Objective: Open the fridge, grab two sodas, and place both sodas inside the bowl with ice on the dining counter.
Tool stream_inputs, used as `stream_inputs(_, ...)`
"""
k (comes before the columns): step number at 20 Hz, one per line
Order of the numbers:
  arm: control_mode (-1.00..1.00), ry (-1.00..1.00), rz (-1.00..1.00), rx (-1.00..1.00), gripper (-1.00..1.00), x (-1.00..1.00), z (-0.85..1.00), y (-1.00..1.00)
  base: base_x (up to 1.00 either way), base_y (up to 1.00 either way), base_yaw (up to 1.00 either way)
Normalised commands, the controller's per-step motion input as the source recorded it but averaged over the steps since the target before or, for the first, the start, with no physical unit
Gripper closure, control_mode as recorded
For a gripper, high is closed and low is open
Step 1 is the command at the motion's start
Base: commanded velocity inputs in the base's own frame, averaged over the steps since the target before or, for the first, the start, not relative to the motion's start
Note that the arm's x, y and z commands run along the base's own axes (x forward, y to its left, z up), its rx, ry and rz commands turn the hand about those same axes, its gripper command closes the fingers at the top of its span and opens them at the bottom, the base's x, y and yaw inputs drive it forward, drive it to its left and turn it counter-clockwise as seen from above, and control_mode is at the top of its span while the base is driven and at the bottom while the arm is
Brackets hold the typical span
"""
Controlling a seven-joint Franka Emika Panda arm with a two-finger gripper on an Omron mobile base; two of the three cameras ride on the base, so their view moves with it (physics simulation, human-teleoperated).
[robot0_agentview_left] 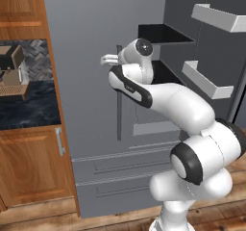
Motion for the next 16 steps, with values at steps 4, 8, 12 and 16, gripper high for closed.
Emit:
stream_inputs(4,-1.0,-0.03,0.07,0.01,1.0,-0.25,-0.11,0.39,0.0,0.0,0.0)
stream_inputs(8,-1.0,-0.02,0.1,0.0,1.0,-0.8,-0.03,0.42,0.0,0.0,0.0)
stream_inputs(12,-1.0,0.0,0.1,0.0,1.0,-1.0,-0.11,0.42,0.0,0.0,0.0)
stream_inputs(16,-1.0,0.0,0.12,0.0,1.0,-1.0,-0.13,0.42,0.0,0.0,0.0)
